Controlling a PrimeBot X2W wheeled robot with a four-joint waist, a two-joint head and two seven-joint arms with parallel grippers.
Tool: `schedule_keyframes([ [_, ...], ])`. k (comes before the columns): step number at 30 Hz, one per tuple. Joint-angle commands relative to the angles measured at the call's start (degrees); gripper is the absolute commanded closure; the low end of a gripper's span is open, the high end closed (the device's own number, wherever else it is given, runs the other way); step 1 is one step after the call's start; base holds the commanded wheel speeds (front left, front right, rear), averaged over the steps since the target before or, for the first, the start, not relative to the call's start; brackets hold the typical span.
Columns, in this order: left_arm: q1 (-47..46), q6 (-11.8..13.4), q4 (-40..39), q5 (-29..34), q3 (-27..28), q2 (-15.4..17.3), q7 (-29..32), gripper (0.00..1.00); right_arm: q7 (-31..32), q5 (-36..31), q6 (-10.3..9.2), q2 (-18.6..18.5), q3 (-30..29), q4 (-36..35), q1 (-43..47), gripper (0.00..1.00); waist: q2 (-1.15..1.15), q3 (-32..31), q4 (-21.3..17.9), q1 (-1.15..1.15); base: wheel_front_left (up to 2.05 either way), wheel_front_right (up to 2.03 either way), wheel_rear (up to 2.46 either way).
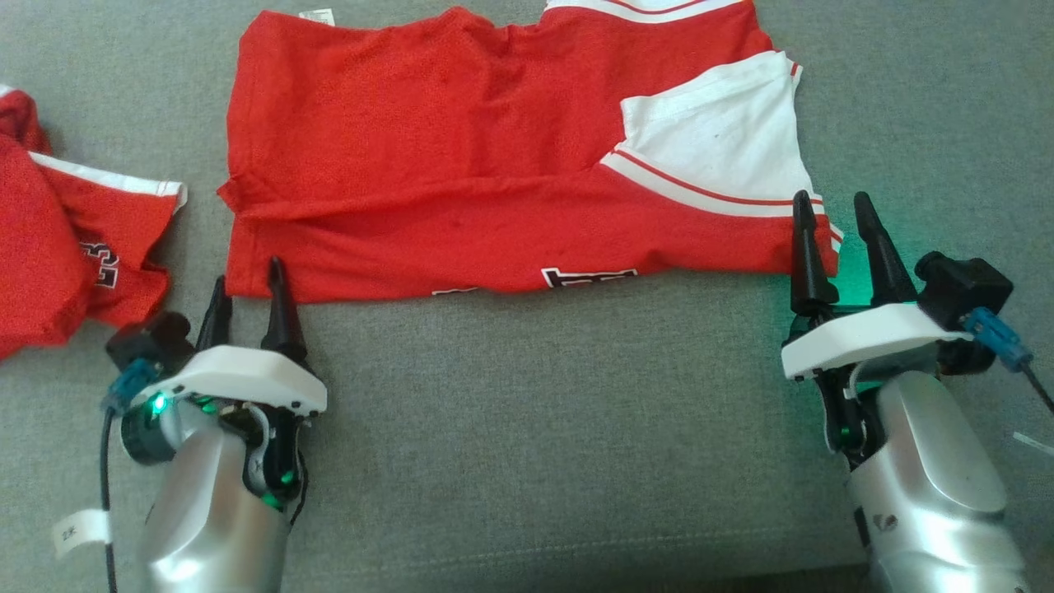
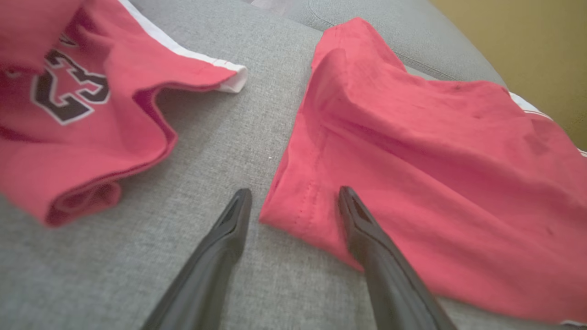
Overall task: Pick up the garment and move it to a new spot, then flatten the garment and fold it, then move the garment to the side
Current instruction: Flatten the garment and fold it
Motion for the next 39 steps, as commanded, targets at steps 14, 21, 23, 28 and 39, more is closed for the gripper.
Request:
schedule_keyframes([
  [14, -1.31, -0.22, 8.97, 0.54, -0.71, 1.03, 0.83, 1.0, -0.79, -0.34, 0.36, 0.46, 0.36, -0.56, 1.48, 0.0, 0.0, -0.74, 0.04, 0.0, 0.0, 0.0, 0.0],
  [21, -0.75, -0.37, 7.86, 1.08, -0.97, 1.03, 0.83, 1.0, -0.54, 0.08, 0.36, 0.46, 1.88, 3.05, 2.29, 0.0, 0.0, -0.97, 0.38, 0.0, 0.0, 0.0, 0.0],
  [23, -0.57, -0.34, 7.27, 1.45, -1.27, 1.03, 0.83, 1.0, 0.48, -0.4, 0.36, 0.46, 2.15, 4.84, 1.82, 0.0, 0.0, -0.9, 0.53, 0.0, 0.0, 0.0, 0.0],
  [28, -0.32, -0.14, 5.63, 2.29, -1.68, 1.03, 0.83, 1.0, 0.94, -0.23, 0.36, 0.46, 2.76, 6.5, 0.74, 1.0, 0.0, -0.95, 0.82, 0.0, 0.0, 0.0, 0.0],
  [39, 3.47, 0.52, -2.22, 4.18, -0.13, 1.03, 0.83, 1.0, -0.46, 0.47, 0.36, 0.46, 0.07, 5.26, 1.93, 1.0, 0.0, -5.53, 1.56, 0.0, 0.0, 0.0, 0.0],
])
